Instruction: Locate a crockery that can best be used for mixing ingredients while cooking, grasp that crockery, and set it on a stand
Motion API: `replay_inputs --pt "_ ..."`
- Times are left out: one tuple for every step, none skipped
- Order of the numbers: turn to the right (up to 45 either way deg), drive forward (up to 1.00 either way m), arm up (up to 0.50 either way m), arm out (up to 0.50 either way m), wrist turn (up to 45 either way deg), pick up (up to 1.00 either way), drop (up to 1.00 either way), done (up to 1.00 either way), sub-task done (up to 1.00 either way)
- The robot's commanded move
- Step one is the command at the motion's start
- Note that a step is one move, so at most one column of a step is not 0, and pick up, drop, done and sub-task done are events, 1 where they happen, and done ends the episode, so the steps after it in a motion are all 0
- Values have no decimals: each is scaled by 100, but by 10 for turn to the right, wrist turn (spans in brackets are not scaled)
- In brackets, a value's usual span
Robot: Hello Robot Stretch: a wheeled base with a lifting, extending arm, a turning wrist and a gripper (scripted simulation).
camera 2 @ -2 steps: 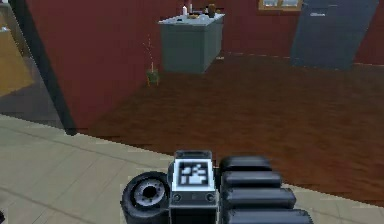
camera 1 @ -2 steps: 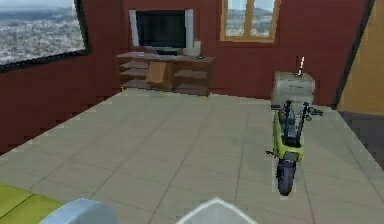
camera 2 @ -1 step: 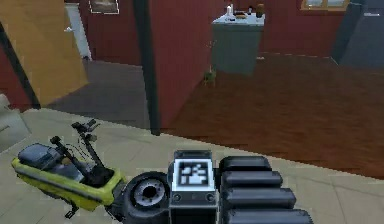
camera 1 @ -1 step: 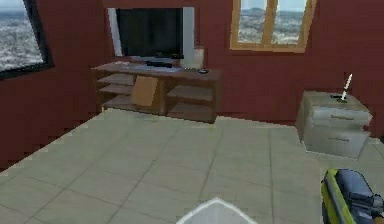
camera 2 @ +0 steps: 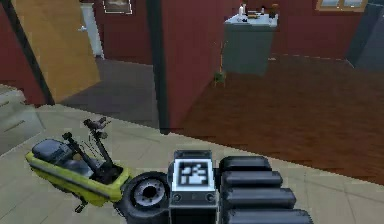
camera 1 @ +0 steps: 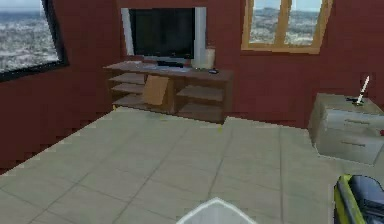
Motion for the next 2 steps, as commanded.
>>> replay_inputs --pt "0 60 0 0 0 0 0 0 0" --pt "180 0 0 0 0 0 0 0 0"
